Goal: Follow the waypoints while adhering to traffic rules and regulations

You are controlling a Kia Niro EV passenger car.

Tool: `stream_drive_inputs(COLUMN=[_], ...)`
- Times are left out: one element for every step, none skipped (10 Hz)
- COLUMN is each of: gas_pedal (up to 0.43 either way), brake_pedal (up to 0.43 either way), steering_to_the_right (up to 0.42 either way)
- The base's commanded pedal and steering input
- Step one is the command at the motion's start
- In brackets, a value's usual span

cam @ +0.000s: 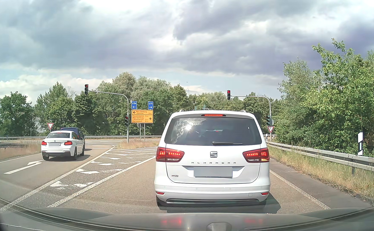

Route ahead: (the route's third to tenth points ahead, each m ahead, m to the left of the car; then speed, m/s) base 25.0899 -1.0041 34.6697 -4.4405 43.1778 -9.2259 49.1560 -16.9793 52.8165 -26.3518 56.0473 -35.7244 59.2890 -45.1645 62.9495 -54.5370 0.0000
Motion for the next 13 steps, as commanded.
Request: stream_drive_inputs(gas_pedal=[0.000, 0.000, 0.000, 0.000, 0.000, 0.000, 0.000, 0.000, 0.000, 0.000, 0.000, 0.000, 0.000], brake_pedal=[0.305, 0.305, 0.305, 0.305, 0.305, 0.305, 0.305, 0.305, 0.305, 0.305, 0.305, 0.305, 0.305], steering_to_the_right=[0.012, 0.012, 0.012, 0.012, 0.012, 0.012, 0.012, 0.012, 0.012, 0.012, 0.011, 0.010, 0.010])
